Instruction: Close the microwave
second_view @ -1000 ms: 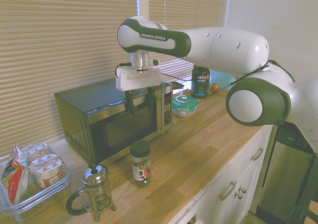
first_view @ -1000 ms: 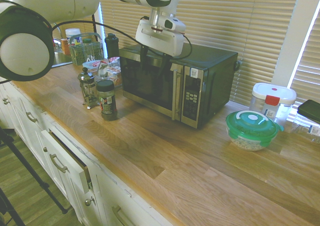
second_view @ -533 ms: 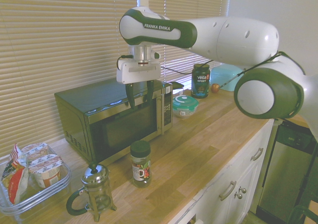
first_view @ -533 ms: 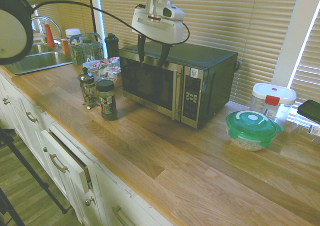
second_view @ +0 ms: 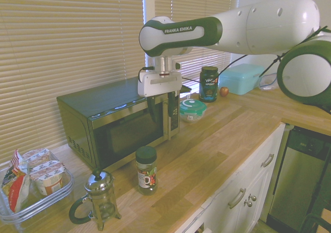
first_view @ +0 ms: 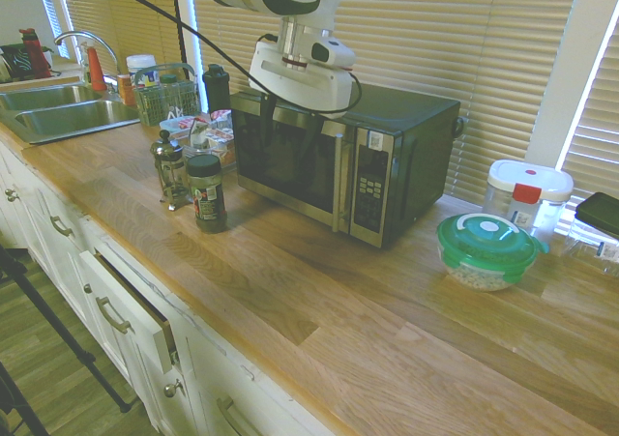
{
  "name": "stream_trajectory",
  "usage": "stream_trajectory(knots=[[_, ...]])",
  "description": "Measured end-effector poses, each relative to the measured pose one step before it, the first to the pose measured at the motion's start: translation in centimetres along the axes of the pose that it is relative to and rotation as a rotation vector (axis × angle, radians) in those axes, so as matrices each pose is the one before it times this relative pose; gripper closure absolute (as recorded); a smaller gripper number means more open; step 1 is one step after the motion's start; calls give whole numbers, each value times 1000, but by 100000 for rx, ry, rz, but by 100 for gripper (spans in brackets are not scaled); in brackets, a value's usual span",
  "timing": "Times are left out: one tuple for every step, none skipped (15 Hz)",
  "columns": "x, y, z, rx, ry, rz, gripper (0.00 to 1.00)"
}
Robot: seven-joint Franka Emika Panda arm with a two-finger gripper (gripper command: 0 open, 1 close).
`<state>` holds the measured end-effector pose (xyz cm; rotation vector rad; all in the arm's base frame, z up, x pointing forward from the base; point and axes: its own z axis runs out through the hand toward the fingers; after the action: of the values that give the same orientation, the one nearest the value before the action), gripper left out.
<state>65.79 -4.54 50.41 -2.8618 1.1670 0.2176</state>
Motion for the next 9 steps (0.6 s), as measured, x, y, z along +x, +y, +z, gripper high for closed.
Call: stream_trajectory(knots=[[-162, 862, 412, -70, -50, -12, 0], [-114, 976, 401, 113, 353, -738, 0], [-138, 835, 430, 586, 862, -1416, 0], [-245, 745, 466, 661, 869, -1979, 0], [-417, 741, 571, 435, 496, -2052, 0], [-563, 676, 659, 251, 226, -1047, 0], [-637, 606, 805, 128, 152, -273, 0], [-705, 585, 776, -58, 115, -75, 0], [-864, 663, 746, -299, -2, -18, 0]])
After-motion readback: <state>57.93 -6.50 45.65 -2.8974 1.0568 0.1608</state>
